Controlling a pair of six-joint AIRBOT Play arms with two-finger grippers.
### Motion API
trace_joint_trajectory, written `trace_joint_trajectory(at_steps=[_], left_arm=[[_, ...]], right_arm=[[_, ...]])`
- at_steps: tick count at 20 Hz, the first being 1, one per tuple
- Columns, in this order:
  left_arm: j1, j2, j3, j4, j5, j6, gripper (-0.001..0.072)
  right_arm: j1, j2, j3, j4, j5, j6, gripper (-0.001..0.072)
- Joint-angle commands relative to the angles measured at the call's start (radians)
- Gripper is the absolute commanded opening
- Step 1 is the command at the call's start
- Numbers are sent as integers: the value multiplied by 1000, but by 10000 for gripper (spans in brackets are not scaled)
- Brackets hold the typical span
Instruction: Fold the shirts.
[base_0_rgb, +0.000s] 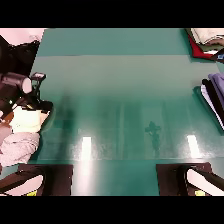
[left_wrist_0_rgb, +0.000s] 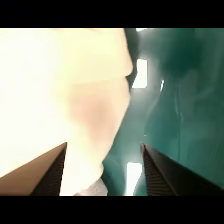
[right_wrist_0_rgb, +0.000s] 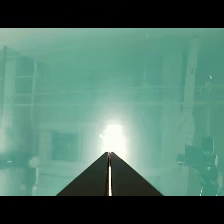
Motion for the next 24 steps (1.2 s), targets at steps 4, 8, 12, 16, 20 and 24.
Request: trace_joint_trajectory(at_steps=[4,8,12,16,20,24], left_arm=[[0,0,-96,61,118,-68,553],[0,0,-96,77,123,-75,39],[0,2,-51,51,82,-74,31],[-21,85,188,-111,45,34,31],[-92,178,529,-519,-69,232,32],[-238,179,802,-708,-120,298,32]], right_arm=[[1,1,0,0,13,0,15],[1,1,0,0,29,0,15],[1,1,0,0,36,0,15],[1,1,0,1,37,0,15],[1,1,0,1,32,0,15],[1,1,0,3,27,0,15]])
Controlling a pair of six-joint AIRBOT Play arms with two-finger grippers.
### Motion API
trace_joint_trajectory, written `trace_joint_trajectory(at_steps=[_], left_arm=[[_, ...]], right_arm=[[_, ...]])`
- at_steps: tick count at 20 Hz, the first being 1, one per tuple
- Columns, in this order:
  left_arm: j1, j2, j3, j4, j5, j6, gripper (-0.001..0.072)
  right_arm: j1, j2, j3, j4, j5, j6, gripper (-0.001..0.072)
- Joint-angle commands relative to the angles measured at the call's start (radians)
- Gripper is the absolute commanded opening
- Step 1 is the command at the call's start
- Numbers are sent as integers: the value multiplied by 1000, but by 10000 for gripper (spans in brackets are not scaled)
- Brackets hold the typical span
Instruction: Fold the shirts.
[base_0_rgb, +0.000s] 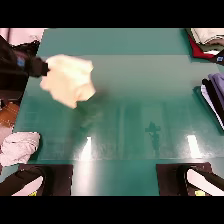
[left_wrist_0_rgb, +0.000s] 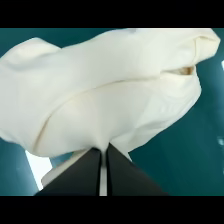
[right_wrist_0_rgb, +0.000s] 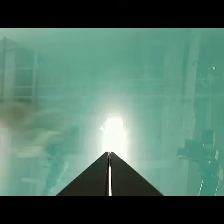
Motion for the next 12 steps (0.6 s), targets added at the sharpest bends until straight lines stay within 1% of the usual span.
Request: trace_joint_trajectory(at_steps=[1,3,5,7,10,12], left_arm=[[-130,14,212,-193,-30,98,32],[-203,8,221,-192,11,117,31],[-248,-26,221,-192,18,131,32],[-269,-92,219,-192,-1,131,32],[-268,-236,219,-191,-53,131,32],[-268,-338,219,-191,-62,130,33]], right_arm=[[1,1,0,1,-2,0,15],[1,1,0,1,0,1,15],[1,1,0,2,0,1,15],[1,1,0,2,0,1,15],[1,1,0,2,6,1,15],[1,1,0,2,11,1,15]])
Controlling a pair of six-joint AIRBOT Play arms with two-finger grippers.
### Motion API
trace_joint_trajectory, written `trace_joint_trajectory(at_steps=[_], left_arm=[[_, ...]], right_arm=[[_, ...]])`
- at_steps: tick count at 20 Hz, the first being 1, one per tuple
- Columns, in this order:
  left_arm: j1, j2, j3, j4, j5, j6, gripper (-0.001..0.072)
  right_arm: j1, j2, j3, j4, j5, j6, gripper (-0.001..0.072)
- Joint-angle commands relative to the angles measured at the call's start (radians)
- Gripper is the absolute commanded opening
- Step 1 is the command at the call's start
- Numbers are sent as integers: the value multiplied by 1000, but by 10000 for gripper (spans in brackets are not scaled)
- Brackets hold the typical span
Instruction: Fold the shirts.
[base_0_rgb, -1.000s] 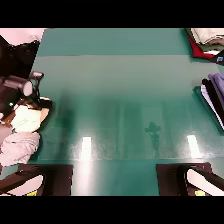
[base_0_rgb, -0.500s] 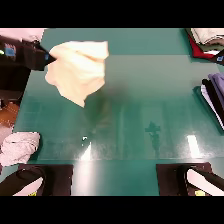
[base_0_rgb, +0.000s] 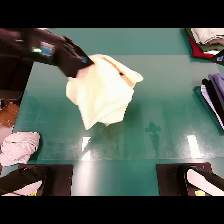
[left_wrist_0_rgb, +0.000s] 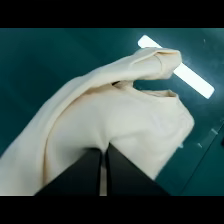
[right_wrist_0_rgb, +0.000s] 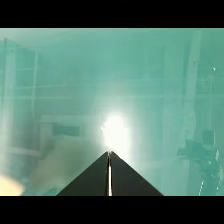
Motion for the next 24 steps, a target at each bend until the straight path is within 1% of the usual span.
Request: trace_joint_trajectory(at_steps=[1,2,3,4,7,8,11,13,15,17,21,24], left_arm=[[-11,-167,5,-5,-27,6,35],[-11,-206,5,3,-29,5,259],[-8,-235,5,18,-35,1,588],[1,-256,5,19,-52,-7,644],[59,-266,-2,19,-150,-35,646],[76,-262,-19,19,-176,-56,646],[81,-246,-166,1,-186,-80,646],[51,-225,-328,-61,-117,-81,646],[0,-198,-481,-70,-13,-82,646],[-58,-192,-588,-71,53,-81,647],[-145,-192,-686,-69,258,-81,647],[-170,-193,-708,-65,359,-82,646]], right_arm=[[1,1,0,0,12,0,15],[1,1,0,0,14,0,15],[1,1,0,0,18,0,15],[1,0,0,-1,20,0,15],[1,0,0,-2,19,-7,15],[1,0,0,-2,19,-19,15],[1,0,-1,-2,19,-22,15],[1,0,-1,-2,19,-22,15],[1,0,-1,-2,19,-22,15],[1,0,-1,-2,18,-22,15],[1,0,-1,-1,19,-22,15],[1,0,-1,-1,20,-22,15]])
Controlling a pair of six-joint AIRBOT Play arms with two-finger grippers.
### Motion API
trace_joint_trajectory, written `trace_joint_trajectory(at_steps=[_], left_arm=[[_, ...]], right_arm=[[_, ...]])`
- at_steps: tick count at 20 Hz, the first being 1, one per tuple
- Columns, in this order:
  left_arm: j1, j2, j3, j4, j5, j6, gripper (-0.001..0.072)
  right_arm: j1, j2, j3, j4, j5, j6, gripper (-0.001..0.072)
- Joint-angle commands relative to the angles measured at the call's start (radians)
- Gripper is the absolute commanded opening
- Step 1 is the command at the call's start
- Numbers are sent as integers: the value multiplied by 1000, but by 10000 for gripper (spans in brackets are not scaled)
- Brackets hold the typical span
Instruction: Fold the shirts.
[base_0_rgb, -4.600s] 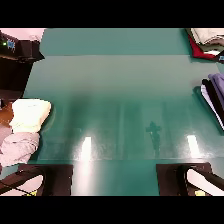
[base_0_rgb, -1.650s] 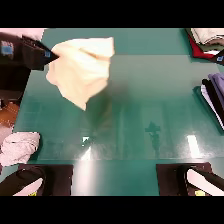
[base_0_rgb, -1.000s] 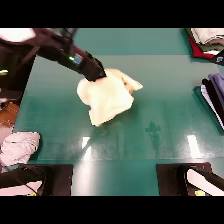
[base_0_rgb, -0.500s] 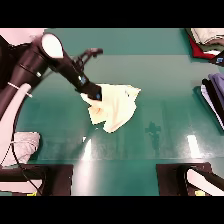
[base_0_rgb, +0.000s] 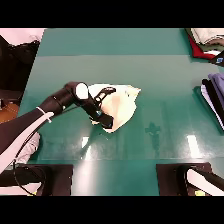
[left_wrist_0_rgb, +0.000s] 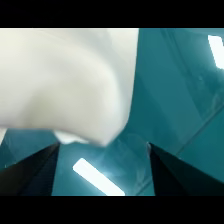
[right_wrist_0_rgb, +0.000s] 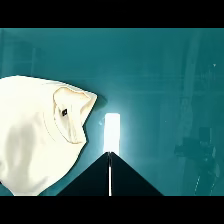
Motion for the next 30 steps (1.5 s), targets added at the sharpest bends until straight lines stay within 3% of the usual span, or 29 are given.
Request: trace_joint_trajectory(at_steps=[1,4,5,7,8,12,19,20,21,22,28,30], left_arm=[[-33,1,-49,5,143,-13,646],[-33,1,-50,27,146,-36,644],[-33,1,-50,28,146,-36,566],[-33,1,-50,34,154,-30,145],[-33,1,-49,35,159,-19,38],[-3,32,12,34,85,-23,32],[180,366,321,130,69,-19,32],[201,396,348,145,67,-19,32],[220,423,369,161,66,-20,32],[234,439,380,171,64,-20,32],[252,448,388,223,-23,-20,32],[252,448,387,236,-36,-20,32]], right_arm=[[1,0,0,1,1,0,15],[1,0,-1,1,1,0,15],[1,0,-1,1,1,0,15],[1,0,-1,1,2,0,15],[1,0,-1,1,2,0,15],[1,0,-1,6,13,0,15],[116,0,-132,8,0,0,18],[160,0,-185,8,-26,-4,79],[212,0,-247,8,-63,-3,300],[267,0,-312,8,-113,-3,464],[542,-1,-620,8,-492,-4,485],[618,-12,-687,9,-565,-49,485]])
